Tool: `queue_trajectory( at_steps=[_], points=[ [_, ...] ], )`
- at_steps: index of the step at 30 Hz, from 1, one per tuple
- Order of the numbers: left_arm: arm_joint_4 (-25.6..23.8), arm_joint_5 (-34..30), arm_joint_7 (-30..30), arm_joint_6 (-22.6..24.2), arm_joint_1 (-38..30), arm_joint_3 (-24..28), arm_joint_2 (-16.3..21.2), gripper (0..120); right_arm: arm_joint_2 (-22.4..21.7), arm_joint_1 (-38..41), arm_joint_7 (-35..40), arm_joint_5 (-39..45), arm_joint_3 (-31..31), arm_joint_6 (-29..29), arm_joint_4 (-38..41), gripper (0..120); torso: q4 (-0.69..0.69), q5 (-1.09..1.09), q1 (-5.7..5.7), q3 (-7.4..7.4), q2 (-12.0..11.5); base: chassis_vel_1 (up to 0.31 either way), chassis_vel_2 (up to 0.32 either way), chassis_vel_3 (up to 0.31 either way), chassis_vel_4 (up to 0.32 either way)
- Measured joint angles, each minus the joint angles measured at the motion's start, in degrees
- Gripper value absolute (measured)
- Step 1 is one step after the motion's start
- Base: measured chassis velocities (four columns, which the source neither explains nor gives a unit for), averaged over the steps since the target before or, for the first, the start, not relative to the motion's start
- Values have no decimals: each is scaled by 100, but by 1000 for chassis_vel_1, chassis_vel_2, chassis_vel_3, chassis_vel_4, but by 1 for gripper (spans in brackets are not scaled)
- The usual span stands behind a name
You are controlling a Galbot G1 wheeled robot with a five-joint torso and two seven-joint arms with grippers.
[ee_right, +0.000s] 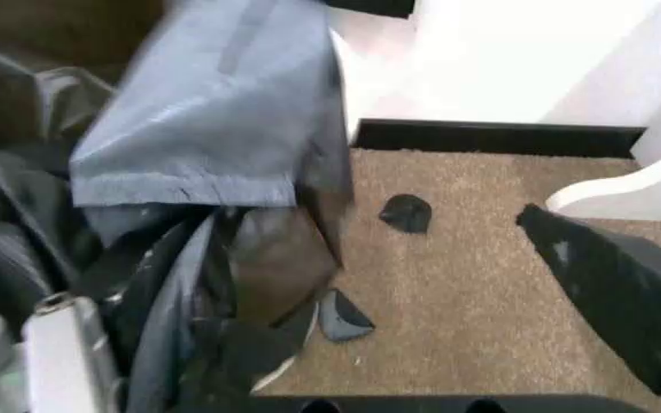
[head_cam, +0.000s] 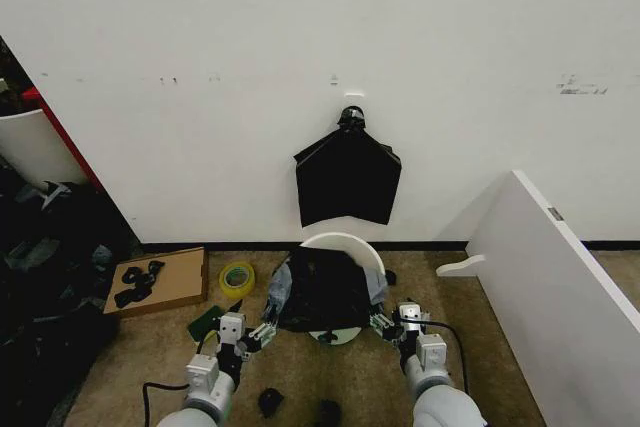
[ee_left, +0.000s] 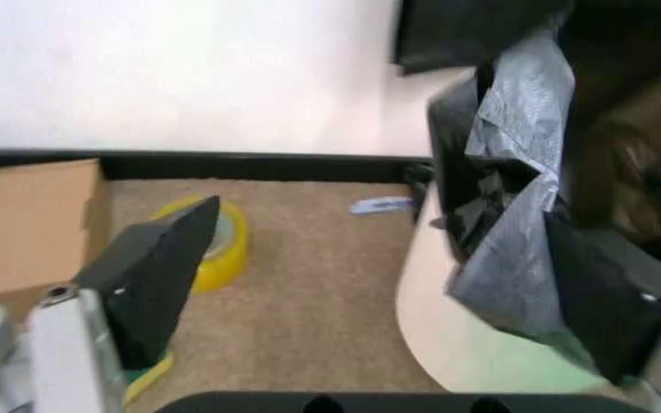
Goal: Place the garbage bag over the trash bin.
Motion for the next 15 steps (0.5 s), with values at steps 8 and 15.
queue_trajectory(
  at_steps=[8, 15],
  points=[
    [61, -995, 164, -47, 100, -614, 58, 100, 27, 21, 1, -60, 3, 0, -85, 100, 0, 0, 0, 0, 0, 0, 0, 0, 0],
    [33, -1932, 309, -9, 20, -932, 91, 100, 38, 55, 7, -93, 11, -1, -172, 100, 0, 0, 0, 0, 0, 0, 0, 0, 0]
  ],
)
